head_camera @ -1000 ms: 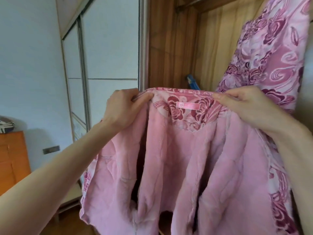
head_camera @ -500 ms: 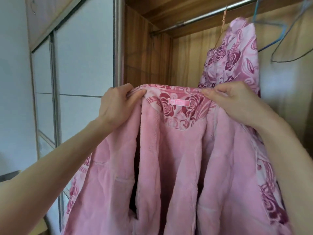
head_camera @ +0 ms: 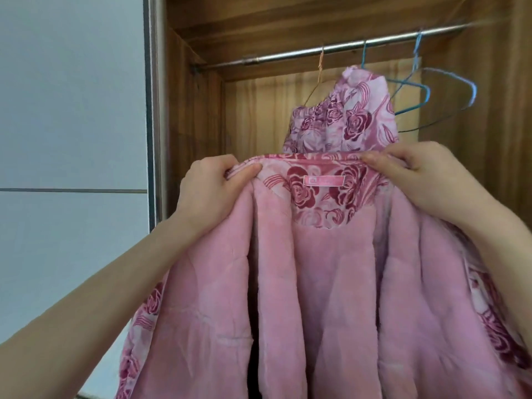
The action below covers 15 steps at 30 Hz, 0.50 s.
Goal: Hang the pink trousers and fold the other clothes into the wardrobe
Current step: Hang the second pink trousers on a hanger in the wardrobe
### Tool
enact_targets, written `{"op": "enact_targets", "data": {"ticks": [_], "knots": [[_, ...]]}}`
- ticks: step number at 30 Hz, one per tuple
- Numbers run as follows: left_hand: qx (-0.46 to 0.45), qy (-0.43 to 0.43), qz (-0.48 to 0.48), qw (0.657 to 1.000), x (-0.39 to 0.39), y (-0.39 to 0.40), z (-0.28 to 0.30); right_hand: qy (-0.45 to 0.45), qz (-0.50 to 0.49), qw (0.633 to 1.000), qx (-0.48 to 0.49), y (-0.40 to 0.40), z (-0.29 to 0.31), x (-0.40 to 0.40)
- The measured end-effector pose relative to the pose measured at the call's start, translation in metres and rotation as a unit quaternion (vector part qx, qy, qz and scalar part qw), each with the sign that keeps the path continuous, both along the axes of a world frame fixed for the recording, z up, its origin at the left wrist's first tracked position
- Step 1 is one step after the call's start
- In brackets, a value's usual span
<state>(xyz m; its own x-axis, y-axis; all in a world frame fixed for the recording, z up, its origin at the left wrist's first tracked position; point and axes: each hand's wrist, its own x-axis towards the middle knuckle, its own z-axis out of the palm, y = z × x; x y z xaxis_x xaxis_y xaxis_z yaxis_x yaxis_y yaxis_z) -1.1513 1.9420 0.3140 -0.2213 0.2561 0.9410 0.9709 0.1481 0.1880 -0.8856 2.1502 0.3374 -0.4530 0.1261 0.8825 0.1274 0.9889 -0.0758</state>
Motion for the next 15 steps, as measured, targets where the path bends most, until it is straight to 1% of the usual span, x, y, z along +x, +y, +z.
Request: {"op": "enact_targets", "data": {"ticks": [3,6,10,12,15], "knots": [[-0.012,-0.004,-0.066,0.998,-0.014,0.006,0.002,0.011,-0.021,1.0,0.011,-0.006,0.008,0.002],[-0.046,-0.032,-0.13,0.99,-0.024,0.016,0.005,-0.008,-0.041,0.999,0.013,-0.01,0.013,0.0],[-0.074,-0.084,-0.246,0.963,-0.026,0.025,0.009,-0.02,-0.05,0.999,-0.009,-0.006,0.015,0.007],[-0.086,-0.067,-0.276,0.955,-0.021,0.027,0.013,-0.021,-0.044,0.999,-0.02,-0.001,0.014,0.013],[-0.093,-0.048,-0.295,0.95,-0.016,0.035,0.018,-0.025,-0.026,0.998,-0.049,0.007,0.012,0.023]]}}
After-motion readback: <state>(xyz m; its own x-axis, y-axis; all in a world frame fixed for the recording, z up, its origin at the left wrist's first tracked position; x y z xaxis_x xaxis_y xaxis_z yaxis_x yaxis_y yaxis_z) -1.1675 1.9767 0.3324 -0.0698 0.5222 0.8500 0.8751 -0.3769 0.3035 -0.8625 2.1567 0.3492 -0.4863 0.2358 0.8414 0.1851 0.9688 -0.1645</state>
